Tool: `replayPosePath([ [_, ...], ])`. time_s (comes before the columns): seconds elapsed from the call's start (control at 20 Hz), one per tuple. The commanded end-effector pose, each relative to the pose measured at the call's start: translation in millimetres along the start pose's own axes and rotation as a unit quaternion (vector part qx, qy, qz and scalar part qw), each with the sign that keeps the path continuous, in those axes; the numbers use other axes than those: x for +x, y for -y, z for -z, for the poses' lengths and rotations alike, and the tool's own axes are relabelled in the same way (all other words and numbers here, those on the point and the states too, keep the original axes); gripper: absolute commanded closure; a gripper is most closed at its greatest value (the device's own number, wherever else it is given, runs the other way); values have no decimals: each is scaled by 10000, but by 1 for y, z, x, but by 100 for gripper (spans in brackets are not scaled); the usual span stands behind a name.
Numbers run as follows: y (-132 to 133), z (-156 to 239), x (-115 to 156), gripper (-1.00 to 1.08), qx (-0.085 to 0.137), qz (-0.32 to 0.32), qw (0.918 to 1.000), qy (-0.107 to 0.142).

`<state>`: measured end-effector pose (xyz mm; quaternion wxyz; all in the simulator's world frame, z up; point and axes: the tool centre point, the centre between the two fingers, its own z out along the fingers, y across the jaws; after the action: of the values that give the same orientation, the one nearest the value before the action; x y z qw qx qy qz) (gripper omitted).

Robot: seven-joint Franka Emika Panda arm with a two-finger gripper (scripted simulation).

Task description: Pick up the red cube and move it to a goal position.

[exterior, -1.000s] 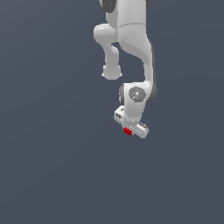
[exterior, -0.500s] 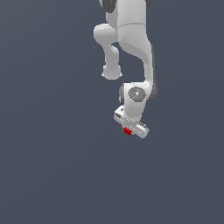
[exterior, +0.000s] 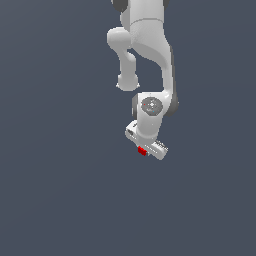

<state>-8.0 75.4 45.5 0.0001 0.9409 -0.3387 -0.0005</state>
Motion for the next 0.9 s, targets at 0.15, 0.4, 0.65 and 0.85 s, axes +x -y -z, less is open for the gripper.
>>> replayPosePath([
  [0.15, -5, 31, 36, 108, 2, -5, 10000, -6],
  [0.4, -10, 64, 74, 108, 2, -5, 10000, -6],
  [0.65, -13, 91, 106, 108, 2, -5, 10000, -6],
  [0.85, -14, 105, 123, 108, 2, -5, 10000, -6],
])
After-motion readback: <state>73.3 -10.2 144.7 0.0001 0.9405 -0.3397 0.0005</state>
